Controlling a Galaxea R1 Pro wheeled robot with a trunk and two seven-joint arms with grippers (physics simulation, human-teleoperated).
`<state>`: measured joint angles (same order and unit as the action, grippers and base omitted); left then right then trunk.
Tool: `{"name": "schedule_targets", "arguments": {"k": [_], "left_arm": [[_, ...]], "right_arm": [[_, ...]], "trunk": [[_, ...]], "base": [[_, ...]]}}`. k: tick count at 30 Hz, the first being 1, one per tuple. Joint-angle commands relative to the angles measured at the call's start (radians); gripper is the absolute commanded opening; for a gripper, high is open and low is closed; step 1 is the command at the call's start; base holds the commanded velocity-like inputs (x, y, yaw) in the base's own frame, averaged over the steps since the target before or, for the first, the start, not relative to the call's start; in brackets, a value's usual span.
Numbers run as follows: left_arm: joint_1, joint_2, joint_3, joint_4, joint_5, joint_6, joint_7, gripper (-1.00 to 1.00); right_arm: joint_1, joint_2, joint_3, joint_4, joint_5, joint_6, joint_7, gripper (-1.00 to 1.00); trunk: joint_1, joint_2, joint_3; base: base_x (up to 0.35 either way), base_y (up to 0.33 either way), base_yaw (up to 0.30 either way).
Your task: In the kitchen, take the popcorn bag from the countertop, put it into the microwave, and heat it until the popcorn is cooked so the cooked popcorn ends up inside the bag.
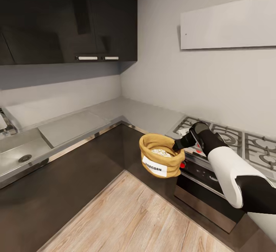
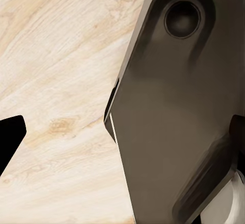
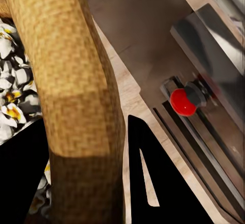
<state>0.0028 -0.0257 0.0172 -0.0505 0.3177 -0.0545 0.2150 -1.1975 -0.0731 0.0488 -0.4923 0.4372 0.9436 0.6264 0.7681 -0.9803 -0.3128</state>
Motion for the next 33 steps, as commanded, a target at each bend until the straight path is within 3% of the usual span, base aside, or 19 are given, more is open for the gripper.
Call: {"name": "schedule_targets", "arguments": {"k": [1,6,33], "left_arm": [[0.0,0.0,0.001,-0.002,0.004,-0.002,0.003,1.0],[0.0,0.0,0.001,-0.002,0.004,-0.002,0.003,1.0],[0.0,0.0,0.003,-0.002,0.004,-0.002,0.003,1.0]], "right_arm": [[-0.001,-0.002,0.005,-0.002,0.007,0.002,0.009,-1.0],[-0.001,0.0,0.006,0.005,0.005,0.007,0.009,-1.0],[-0.001,-0.007,0.005,0.012,0.008,0.011,0.011,-1.0]], "trunk": [[0.0,-0.001,-0.001],[0.0,-0.001,-0.001],[0.0,-0.001,0.022]], "base": [[0.0,0.0,0.0],[0.0,0.0,-0.008],[0.0,0.0,-0.218]]}}
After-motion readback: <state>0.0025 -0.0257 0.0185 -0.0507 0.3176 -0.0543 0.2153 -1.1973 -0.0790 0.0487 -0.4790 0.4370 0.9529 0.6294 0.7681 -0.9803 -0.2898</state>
